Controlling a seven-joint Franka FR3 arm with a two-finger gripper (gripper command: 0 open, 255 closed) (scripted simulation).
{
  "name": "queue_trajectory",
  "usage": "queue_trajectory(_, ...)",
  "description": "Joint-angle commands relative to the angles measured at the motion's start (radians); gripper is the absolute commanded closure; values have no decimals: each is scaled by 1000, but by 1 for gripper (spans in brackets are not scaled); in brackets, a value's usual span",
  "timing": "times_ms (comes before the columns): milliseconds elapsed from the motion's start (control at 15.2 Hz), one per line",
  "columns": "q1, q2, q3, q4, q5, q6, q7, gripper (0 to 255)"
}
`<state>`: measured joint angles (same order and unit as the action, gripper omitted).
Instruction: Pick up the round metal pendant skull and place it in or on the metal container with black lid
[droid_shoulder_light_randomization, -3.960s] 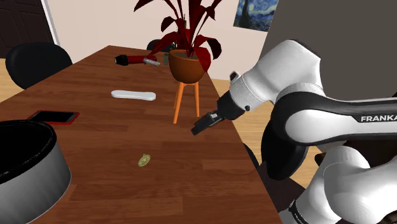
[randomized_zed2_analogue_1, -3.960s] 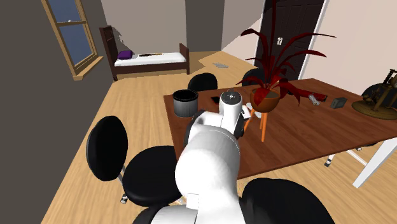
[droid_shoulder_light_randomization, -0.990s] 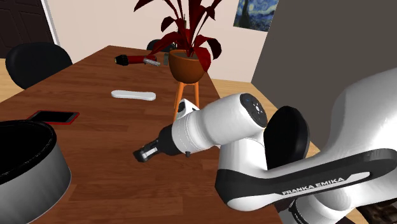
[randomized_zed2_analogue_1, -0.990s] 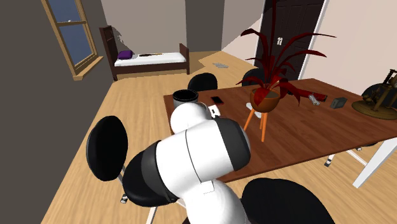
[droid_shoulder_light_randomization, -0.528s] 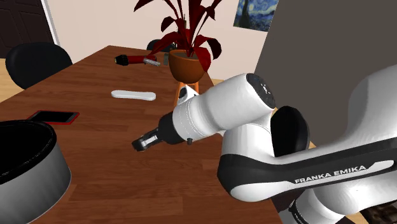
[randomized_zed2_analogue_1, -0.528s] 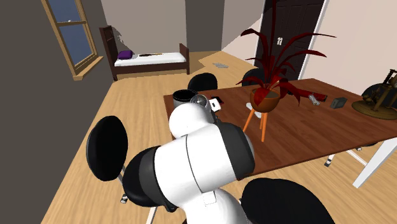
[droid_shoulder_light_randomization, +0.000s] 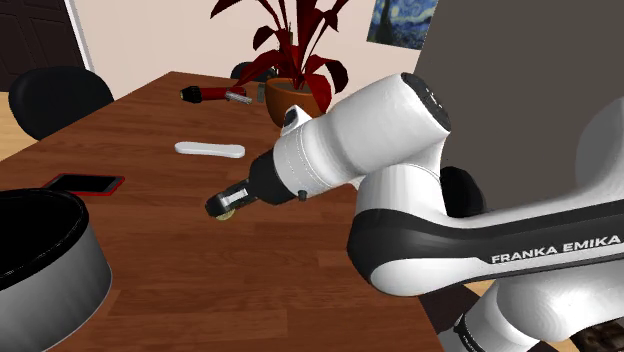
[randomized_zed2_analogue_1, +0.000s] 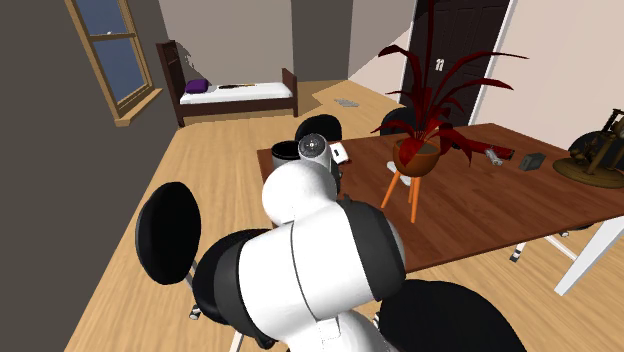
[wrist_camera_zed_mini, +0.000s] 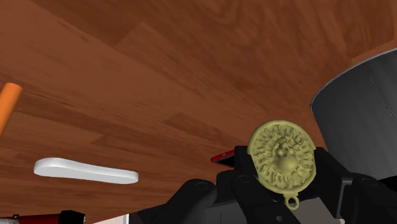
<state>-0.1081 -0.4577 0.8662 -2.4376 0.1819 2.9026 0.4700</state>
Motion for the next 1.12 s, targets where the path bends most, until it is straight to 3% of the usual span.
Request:
queue_trajectory(0,13,-9,-19,17,5,-28,-9,255)
queue_trajectory(1056,58,-58,-123,180,20,-249,-58,255)
